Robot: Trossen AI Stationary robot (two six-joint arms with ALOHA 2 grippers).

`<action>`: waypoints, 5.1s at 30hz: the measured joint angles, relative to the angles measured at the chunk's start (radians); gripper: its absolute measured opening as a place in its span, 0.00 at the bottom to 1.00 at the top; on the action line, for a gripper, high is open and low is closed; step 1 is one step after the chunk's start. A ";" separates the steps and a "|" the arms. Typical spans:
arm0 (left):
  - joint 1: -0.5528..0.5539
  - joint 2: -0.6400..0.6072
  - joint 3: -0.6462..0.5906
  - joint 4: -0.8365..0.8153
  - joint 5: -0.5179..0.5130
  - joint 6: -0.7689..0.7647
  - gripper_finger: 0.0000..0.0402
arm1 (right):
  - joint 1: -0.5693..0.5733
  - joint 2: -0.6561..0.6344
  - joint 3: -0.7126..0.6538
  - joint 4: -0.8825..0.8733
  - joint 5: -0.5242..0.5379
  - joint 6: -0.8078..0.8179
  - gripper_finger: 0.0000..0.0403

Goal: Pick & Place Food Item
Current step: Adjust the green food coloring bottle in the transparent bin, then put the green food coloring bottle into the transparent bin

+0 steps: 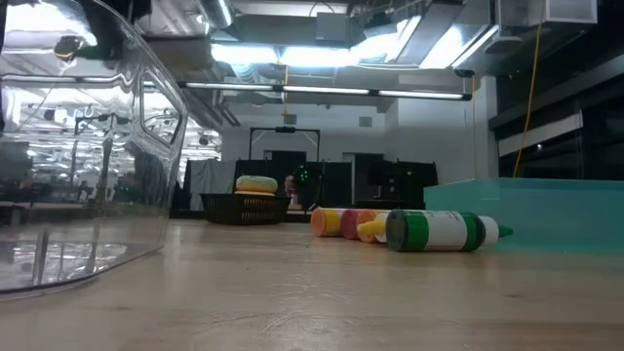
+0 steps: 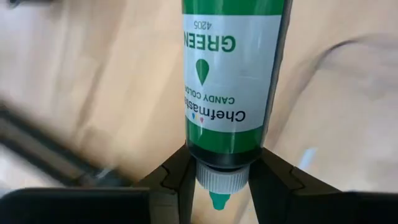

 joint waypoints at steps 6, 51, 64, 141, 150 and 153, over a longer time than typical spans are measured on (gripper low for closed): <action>-0.122 0.033 0.001 0.149 0.122 -0.089 0.27 | 0.000 0.000 0.000 -0.007 0.000 0.028 0.73; -0.170 0.399 -0.129 0.419 0.126 0.031 0.27 | 0.010 0.000 0.000 -0.015 0.000 0.041 0.73; -0.167 0.350 -0.161 0.401 0.075 0.021 0.44 | 0.010 0.000 0.000 -0.015 0.000 0.030 0.73; -0.177 0.162 -0.188 1.705 -0.377 1.133 0.26 | -0.063 0.189 0.226 -0.646 0.648 0.270 0.73; -0.105 0.162 -0.235 1.741 -0.287 1.170 0.29 | -0.113 0.258 0.208 -0.931 0.515 0.554 0.73; -0.095 0.156 -0.236 1.739 -0.288 1.174 0.28 | -0.117 0.310 0.208 -0.927 0.391 0.597 0.73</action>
